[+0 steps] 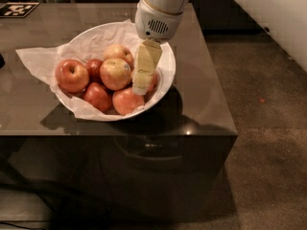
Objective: Pick apple from white bowl
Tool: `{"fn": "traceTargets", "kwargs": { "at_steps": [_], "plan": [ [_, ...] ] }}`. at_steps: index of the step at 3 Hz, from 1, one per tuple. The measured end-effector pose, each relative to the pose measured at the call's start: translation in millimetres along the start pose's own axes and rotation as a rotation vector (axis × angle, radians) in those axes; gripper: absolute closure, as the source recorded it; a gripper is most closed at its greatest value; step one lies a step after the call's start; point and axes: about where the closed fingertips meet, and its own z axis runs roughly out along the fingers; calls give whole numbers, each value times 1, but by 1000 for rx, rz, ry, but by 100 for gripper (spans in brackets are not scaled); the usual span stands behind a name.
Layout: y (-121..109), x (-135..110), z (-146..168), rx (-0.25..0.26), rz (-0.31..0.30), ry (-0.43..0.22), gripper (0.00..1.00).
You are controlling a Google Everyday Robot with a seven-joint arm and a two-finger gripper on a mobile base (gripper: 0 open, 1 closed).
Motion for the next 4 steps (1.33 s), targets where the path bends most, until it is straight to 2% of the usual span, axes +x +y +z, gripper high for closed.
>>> {"fn": "traceTargets", "kwargs": {
  "at_steps": [2, 4],
  "plan": [
    [-8, -17, 27, 6, 49, 18, 0],
    [-5, -19, 38, 1, 85, 16, 0]
  ]
}}
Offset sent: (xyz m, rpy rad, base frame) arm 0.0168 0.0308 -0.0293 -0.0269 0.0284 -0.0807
